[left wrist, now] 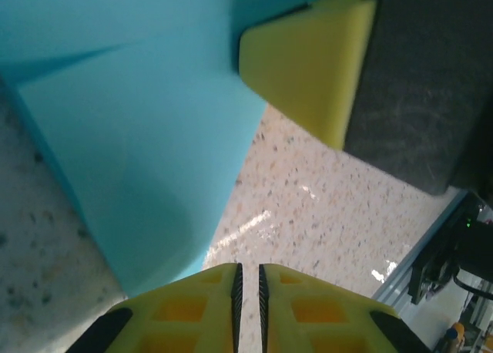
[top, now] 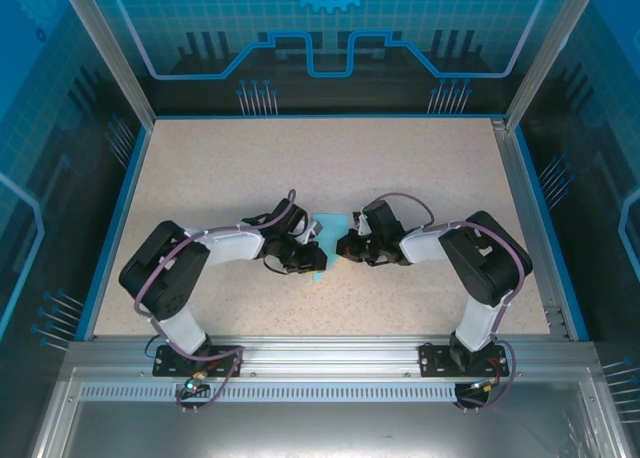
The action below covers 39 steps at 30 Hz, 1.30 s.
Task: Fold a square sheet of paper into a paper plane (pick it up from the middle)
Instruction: Third fold the triangle at the center of the table.
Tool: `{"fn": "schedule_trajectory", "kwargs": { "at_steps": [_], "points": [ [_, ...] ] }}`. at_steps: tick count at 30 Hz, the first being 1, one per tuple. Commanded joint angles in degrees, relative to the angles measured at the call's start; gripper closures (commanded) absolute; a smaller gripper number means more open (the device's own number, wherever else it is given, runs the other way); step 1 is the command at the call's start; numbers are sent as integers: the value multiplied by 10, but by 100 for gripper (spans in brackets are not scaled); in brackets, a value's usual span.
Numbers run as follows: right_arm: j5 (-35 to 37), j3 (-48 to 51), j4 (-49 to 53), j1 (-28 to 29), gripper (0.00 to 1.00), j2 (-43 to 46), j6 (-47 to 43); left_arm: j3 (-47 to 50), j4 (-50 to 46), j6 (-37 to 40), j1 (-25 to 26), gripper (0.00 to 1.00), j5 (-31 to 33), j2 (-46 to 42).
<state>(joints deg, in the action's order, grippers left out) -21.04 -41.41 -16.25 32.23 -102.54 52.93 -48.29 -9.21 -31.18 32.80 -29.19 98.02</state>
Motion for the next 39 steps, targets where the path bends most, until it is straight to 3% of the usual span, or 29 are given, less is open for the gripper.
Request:
{"fn": "schedule_trajectory", "kwargs": {
  "at_steps": [1,12,22,39],
  "points": [
    [39,2,53,7,100,-12,-6,-4,-8,-4,-3,85,27,25],
    [46,-12,71,9,99,0,-14,73,-28,8,-3,89,49,-17],
    [44,-34,87,10,94,32,-19,52,-31,4,-3,89,66,-78],
    [91,-83,237,-1,88,101,9,16,-36,-36,-7,88,123,-135]
  ]
}}
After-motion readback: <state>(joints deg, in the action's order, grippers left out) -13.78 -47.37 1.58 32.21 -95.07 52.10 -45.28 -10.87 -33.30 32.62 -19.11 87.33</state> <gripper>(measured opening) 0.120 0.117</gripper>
